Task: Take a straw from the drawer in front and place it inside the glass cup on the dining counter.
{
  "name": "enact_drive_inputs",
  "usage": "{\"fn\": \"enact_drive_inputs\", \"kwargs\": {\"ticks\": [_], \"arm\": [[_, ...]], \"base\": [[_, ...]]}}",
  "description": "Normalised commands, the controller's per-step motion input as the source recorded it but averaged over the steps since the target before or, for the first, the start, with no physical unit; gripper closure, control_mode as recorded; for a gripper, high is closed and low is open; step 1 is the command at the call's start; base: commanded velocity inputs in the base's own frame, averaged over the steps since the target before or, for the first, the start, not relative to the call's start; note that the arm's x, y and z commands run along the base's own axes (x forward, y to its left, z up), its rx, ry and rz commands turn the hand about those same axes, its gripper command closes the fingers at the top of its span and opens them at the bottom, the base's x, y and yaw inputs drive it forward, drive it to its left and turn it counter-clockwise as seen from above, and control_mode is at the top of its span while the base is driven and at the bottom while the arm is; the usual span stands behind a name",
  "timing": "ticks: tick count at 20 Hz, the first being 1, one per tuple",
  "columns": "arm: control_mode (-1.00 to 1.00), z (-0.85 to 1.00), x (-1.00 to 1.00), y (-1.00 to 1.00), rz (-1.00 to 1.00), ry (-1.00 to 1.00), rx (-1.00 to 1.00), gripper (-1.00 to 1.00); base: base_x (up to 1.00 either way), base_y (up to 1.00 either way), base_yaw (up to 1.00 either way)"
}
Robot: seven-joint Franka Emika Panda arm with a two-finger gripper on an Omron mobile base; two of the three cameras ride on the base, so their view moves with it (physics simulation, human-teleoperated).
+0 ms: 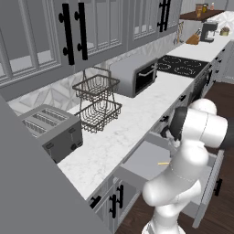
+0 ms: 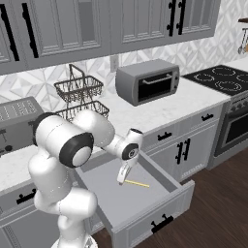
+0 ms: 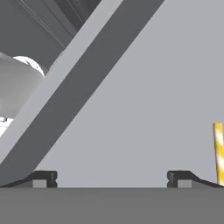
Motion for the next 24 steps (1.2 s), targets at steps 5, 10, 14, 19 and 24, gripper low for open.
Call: {"fn": "enact_drive_inputs", "kwargs": {"ticks": [5,10,14,19,24], "arm": [[-1.0,-0.04,0.14,-0.07,0.0,-0.02,0.02,-1.0],[-1.0,-0.14,0.24,0.0,0.01,0.0,0.01,-1.0],[-1.0,-0.23,0.25,0.0,0.02,0.0,0.0,-1.0],[-1.0,-0.27,0.26,0.0,0.03,0.0,0.0,-1.0],[-1.0,-0.31,0.24,-0.03,0.0,0.0,0.0,-1.0]], "base": [[0.0,0.0,0.0],[0.0,0.0,0.0],[0.0,0.0,0.0],[0.0,0.0,0.0],[0.0,0.0,0.0]]}}
